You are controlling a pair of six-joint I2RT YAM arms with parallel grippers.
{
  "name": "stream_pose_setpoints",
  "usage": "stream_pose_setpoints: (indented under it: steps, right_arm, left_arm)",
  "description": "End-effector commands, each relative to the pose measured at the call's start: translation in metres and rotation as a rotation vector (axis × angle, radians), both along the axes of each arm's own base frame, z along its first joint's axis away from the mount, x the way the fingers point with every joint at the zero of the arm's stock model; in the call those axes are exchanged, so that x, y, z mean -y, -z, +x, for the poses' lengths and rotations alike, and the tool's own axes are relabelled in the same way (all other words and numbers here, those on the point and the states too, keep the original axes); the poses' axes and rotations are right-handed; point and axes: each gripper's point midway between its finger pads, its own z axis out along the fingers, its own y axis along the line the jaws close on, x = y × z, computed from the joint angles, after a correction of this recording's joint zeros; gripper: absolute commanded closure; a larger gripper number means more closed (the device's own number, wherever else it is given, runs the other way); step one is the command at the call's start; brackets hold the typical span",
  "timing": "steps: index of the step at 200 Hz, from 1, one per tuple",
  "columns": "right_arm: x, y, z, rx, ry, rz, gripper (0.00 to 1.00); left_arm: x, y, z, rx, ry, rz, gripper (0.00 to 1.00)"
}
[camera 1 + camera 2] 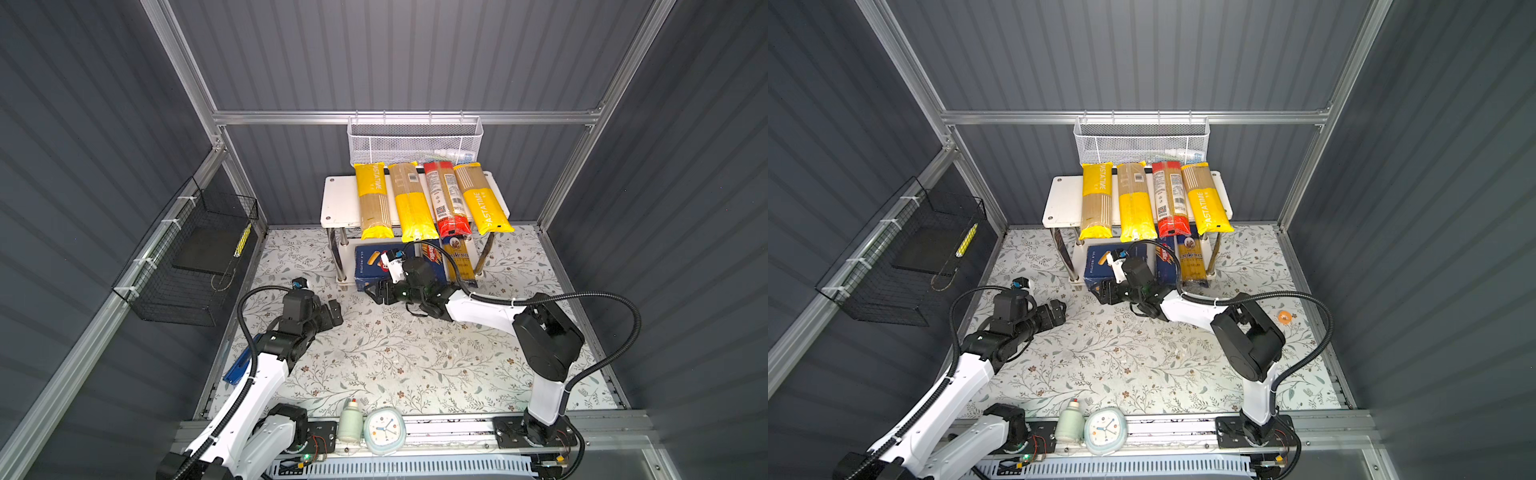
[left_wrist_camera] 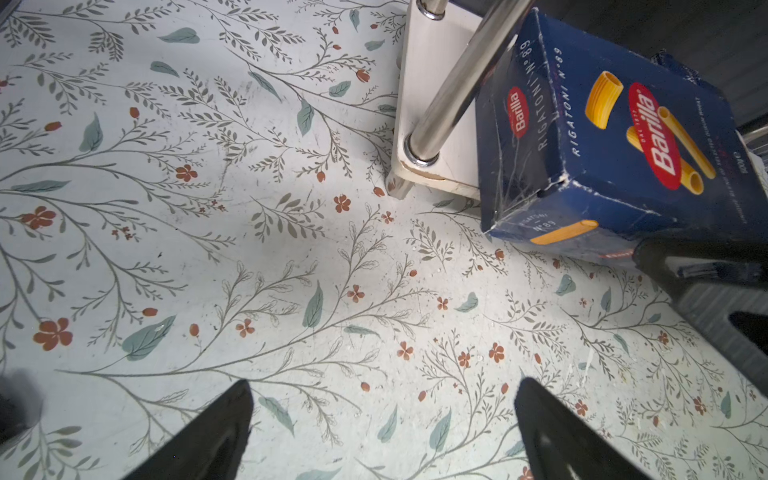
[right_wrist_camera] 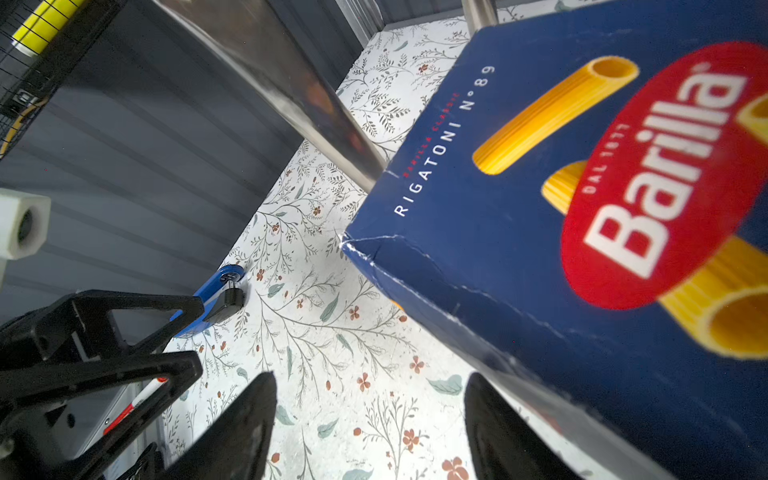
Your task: Place and organize the pasta boxes and bags onto the shelf
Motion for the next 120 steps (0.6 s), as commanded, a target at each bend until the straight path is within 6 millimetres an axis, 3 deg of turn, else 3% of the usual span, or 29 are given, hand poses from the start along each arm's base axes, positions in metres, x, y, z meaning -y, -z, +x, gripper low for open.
stream_pose_setpoints:
  steps: [1, 120]
  right_arm:
    - [0.001, 0.008, 0.010, -0.006, 0.011, 0.005, 0.28]
    - [0.004, 0.018, 0.035, -0.009, 0.015, -0.014, 0.28]
  left_arm:
    - [0.000, 0.002, 0.001, 0.006, 0.008, 0.000, 0.01]
    - [-0.001, 0.008, 0.005, -0.006, 0.018, 0.025, 0.01]
